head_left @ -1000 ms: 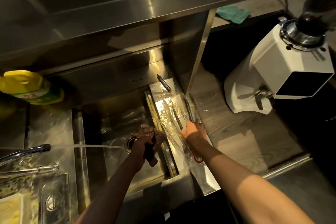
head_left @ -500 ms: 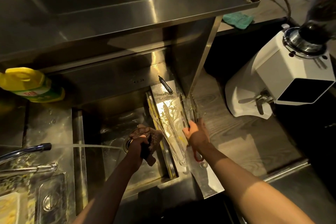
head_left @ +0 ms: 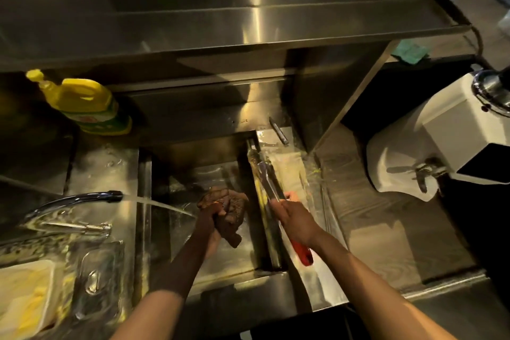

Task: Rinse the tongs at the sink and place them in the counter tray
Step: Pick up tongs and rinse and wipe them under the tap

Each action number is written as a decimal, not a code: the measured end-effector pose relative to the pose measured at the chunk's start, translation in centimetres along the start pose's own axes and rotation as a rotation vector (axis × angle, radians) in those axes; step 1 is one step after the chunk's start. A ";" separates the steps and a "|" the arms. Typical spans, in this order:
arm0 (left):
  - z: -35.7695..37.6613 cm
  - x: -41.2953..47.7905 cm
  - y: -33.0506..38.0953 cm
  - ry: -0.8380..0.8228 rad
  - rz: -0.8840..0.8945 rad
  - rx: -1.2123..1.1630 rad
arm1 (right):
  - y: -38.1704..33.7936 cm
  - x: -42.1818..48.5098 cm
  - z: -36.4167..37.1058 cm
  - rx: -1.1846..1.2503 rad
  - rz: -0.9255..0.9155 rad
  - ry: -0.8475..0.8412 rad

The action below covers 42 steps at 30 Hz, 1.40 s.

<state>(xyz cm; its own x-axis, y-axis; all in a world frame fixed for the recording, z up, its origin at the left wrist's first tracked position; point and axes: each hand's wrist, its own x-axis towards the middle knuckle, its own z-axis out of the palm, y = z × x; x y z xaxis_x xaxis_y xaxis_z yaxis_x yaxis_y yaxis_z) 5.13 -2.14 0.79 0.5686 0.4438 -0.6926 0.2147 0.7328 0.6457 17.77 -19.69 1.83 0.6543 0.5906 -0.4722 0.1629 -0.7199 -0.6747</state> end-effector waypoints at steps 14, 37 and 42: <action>-9.9 1.3 6.7 0.032 0.089 -0.139 | -8.4 2.0 11.1 -0.043 -0.139 -0.402; -13.4 6.2 6.2 0.364 0.142 -0.001 | -10.6 5.4 13.9 -0.440 -0.083 -0.356; -14.3 5.6 5.6 0.282 0.170 0.328 | -9.4 6.3 12.6 -0.545 -0.136 -0.319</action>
<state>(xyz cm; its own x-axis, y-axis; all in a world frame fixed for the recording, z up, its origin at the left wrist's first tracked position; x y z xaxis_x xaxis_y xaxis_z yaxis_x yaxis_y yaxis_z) -1.83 11.86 -4.10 0.3891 0.6999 -0.5989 0.4026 0.4556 0.7940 11.03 -4.60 -2.00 0.3636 0.7086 -0.6047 0.6353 -0.6634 -0.3954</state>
